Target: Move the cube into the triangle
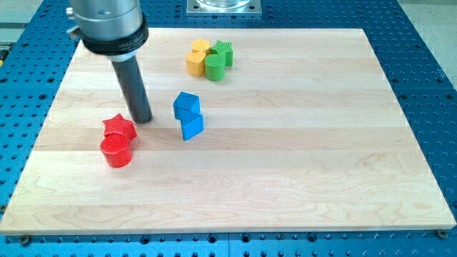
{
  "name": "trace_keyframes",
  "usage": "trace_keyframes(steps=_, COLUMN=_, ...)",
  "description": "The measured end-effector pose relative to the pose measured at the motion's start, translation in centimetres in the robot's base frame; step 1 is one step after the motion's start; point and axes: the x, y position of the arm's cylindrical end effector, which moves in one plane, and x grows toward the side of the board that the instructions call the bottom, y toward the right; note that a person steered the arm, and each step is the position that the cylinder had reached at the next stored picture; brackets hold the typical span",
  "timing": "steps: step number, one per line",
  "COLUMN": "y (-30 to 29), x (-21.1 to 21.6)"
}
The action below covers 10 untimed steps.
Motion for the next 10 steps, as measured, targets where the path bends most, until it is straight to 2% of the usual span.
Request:
trace_keyframes(steps=1, y=0.0, x=-1.2)
trace_keyframes(steps=3, y=3.8, x=-1.3)
trace_keyframes(steps=5, y=5.0, x=-1.2)
trace_keyframes(steps=9, y=5.7, x=-1.2)
trace_keyframes(steps=10, y=4.2, x=-2.1)
